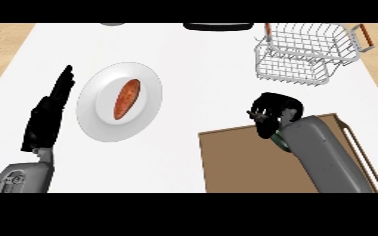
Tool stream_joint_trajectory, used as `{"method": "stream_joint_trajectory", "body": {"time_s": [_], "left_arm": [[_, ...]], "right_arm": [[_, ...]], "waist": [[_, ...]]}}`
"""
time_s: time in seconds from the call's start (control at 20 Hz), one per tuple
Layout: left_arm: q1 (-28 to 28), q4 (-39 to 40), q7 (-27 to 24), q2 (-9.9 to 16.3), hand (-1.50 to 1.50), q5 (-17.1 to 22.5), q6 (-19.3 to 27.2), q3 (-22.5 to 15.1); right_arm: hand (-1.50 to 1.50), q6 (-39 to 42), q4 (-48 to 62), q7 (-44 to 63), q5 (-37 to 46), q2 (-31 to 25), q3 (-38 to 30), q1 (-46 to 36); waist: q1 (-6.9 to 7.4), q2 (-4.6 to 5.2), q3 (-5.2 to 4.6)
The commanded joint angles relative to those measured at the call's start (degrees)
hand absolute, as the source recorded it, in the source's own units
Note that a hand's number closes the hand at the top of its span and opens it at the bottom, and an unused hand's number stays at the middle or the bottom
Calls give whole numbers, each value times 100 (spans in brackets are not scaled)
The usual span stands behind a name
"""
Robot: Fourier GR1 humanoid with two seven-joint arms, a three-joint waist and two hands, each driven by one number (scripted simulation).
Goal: Pick the eggplant from the tray and place it in the tiered basket
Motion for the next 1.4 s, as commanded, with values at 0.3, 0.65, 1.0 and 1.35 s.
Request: {"method": "stream_joint_trajectory", "body": {"time_s": [0.3,0.65,1.0,1.35], "left_arm": [[-297,126,-26,-67,0,-45,-95,-134],[-150,185,-101,-54,0,-48,-68,-59],[-118,-39,170,-27,0,-39,-96,-10],[-105,225,-110,4,0,-69,-28,184]], "right_arm": [[150,-3834,-504,1081,1126,1560,1155,-867],[150,-5741,-881,1747,2192,1577,1292,-1859],[150,-5549,-936,2325,3267,1579,840,-2945],[150,-4046,-926,2098,3223,1005,47,-3546]], "waist": [[285,57,35],[177,9,25],[42,7,30],[1,23,29]]}}
